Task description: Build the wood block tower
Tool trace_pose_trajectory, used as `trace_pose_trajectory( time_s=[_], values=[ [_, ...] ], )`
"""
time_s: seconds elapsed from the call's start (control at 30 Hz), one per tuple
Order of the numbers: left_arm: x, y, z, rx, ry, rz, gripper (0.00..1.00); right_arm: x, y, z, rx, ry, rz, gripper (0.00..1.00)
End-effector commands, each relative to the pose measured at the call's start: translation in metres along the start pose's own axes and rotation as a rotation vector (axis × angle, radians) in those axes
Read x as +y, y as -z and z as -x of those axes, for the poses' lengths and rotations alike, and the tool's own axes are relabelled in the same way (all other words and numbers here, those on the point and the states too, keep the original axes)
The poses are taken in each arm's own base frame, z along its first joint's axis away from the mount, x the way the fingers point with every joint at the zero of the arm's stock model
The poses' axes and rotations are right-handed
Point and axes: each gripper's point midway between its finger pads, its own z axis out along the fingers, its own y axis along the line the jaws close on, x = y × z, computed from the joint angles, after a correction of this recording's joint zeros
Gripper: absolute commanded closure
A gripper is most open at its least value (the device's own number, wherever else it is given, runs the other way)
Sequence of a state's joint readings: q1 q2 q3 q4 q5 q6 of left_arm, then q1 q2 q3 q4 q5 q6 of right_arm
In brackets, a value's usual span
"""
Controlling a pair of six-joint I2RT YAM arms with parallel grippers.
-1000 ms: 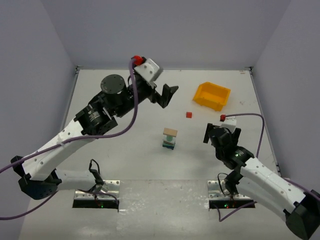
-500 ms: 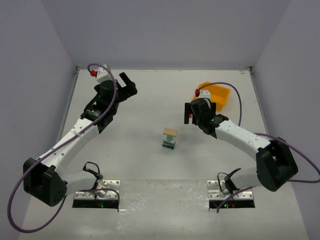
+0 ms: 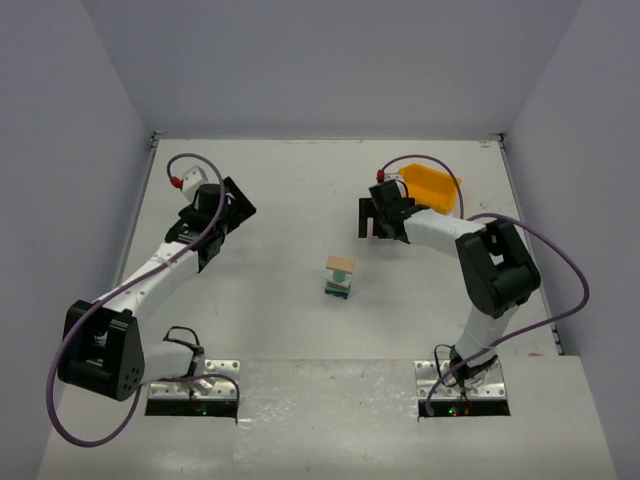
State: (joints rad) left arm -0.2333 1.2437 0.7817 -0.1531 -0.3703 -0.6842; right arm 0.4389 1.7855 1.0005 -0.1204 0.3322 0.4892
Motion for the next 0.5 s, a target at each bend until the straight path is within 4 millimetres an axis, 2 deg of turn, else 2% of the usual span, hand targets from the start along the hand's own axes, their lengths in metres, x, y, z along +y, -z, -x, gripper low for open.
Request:
trace_pose_trajectory(
  time_s=[0.0,0.13,0.4,0.47],
  values=[
    [-0.014,0.012,0.027,-0.106,0.062,-0.069,0.0,0.011,-0.008,0.029,-0.063,-0.023,0.018,0.01],
    [-0.006,0.013,0.027,-0.141,0.085,-0.062,0.0,0.009,-0.02,0.025,-0.05,-0.048,-0.02,0.07],
    [-0.003,0.015,0.026,-0.147,0.089,-0.061,0.0,0.004,-0.027,0.022,-0.046,-0.052,-0.06,0.32],
    [-0.008,0.014,0.031,-0.169,0.099,-0.084,0.0,0.002,-0.028,0.022,-0.042,-0.05,-0.07,0.33]
  ],
)
